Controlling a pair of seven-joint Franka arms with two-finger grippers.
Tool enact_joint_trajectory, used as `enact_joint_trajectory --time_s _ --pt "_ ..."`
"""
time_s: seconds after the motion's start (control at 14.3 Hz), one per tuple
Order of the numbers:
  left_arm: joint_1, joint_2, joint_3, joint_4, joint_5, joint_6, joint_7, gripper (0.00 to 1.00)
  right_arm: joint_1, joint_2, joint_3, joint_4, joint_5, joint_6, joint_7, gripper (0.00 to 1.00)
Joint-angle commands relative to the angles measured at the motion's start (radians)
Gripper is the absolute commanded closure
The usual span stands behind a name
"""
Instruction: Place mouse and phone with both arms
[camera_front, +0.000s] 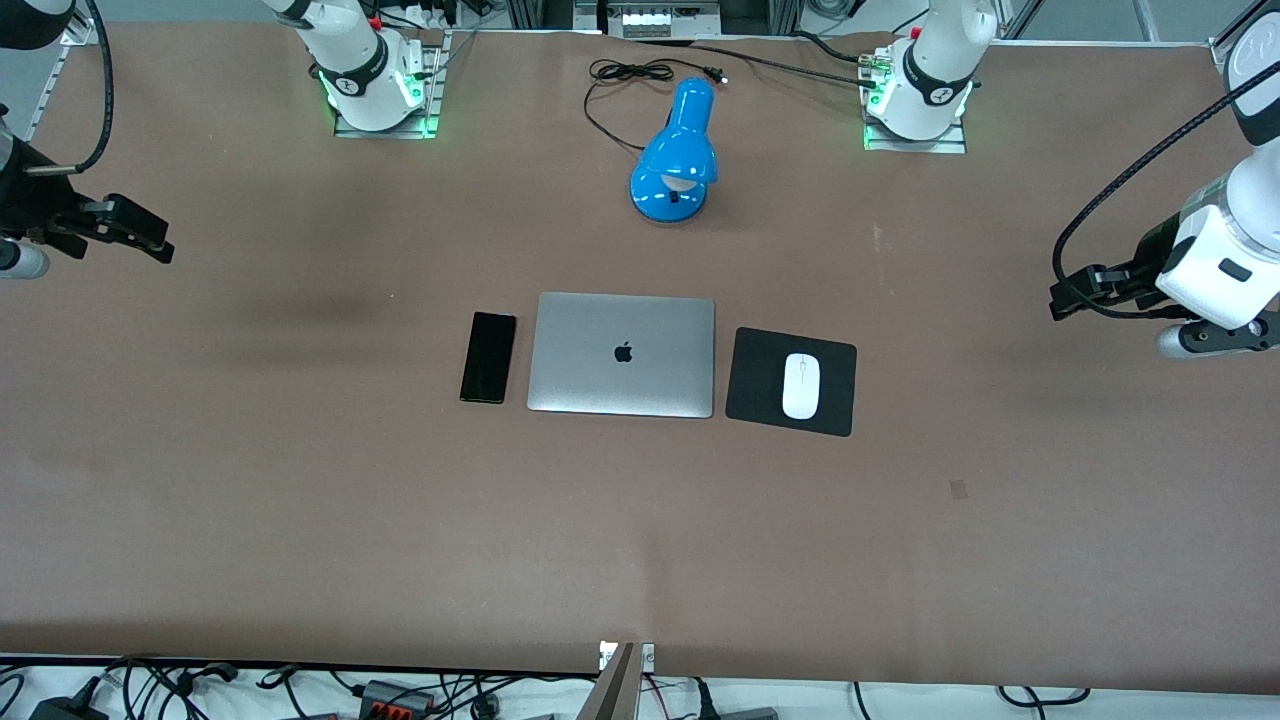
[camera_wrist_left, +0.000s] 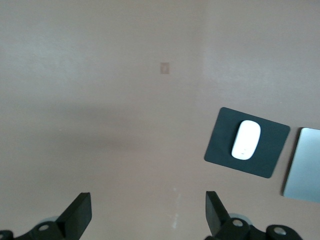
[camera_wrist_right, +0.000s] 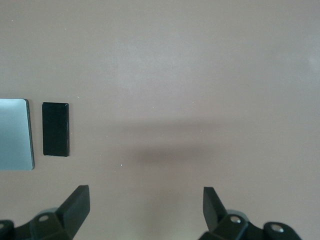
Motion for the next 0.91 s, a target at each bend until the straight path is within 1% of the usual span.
enact_joint_trajectory --time_s 0.0,0.14,0.28,0.42,0.84 --pt "-0.008 -0.009 0.019 -0.004 -0.051 0.002 0.023 0.0 -0.001 -0.015 -0.006 -0.018 0.007 -0.003 -0.018 0.0" --pt "-0.008 -0.01 0.022 -0.006 -0.048 0.002 0.022 0.0 -0.003 -0.013 -0.008 -0.015 0.021 0.008 -0.018 0.0" --pt "0.003 -0.01 0.028 -0.004 -0.051 0.002 0.023 0.0 -0.005 -0.013 -0.008 -0.013 0.016 0.038 -0.018 0.0" --pt "0.02 -0.009 0.027 -0.004 -0.059 0.002 0.028 0.0 0.002 -0.015 -0.003 -0.015 0.004 0.032 -0.037 0.0" --pt "0.018 -0.01 0.017 -0.004 -0.057 -0.001 0.026 0.0 0.0 -0.016 -0.005 -0.015 0.007 0.017 -0.041 0.0"
